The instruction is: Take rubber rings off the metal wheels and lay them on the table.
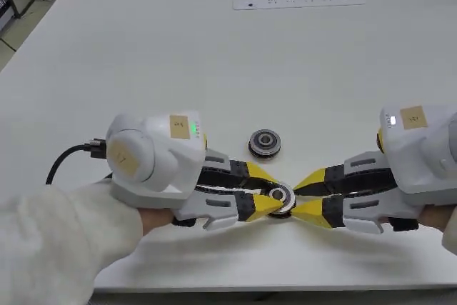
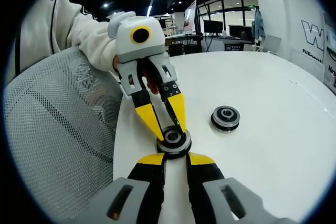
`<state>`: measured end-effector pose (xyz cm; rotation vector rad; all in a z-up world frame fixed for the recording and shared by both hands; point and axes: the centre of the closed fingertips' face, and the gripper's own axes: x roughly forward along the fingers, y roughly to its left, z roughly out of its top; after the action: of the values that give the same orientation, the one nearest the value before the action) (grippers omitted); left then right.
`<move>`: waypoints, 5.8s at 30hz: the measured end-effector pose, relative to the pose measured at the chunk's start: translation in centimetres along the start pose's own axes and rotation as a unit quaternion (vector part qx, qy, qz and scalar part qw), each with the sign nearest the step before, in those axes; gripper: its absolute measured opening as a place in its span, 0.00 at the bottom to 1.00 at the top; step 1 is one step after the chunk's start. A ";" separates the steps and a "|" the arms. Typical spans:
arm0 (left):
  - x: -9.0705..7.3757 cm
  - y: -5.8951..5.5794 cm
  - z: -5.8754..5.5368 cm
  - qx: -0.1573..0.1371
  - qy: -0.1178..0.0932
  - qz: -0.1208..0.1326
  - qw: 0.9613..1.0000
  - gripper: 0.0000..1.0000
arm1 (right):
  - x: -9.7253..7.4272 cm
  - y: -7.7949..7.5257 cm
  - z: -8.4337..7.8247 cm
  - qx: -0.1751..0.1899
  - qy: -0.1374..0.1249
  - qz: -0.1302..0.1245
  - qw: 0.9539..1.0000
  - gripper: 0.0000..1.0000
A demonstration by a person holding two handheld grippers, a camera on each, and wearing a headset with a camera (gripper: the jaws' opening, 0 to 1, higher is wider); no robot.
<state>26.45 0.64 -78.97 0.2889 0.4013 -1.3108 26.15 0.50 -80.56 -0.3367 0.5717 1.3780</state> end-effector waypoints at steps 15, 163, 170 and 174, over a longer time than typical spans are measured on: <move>-0.1 -0.1 -0.1 0.000 -0.003 0.000 1.000 0.14 | -0.2 0.0 -0.3 -0.015 0.013 -0.004 1.000 0.01; 0.3 0.3 -0.1 0.006 -0.009 0.006 1.000 0.14 | -1.2 -0.1 2.5 0.308 -0.102 0.059 0.944 0.00; 0.3 0.3 -0.2 0.006 -0.009 0.006 1.000 0.14 | -1.2 0.0 2.7 0.308 -0.105 0.062 0.943 0.00; 0.3 0.3 -0.1 0.006 -0.009 0.006 1.000 0.14 | -1.2 0.1 2.7 0.309 -0.106 0.064 0.943 0.00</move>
<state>26.77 0.47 -79.21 0.2889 0.3770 -1.3028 26.47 0.98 -77.60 0.3587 0.8183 1.2633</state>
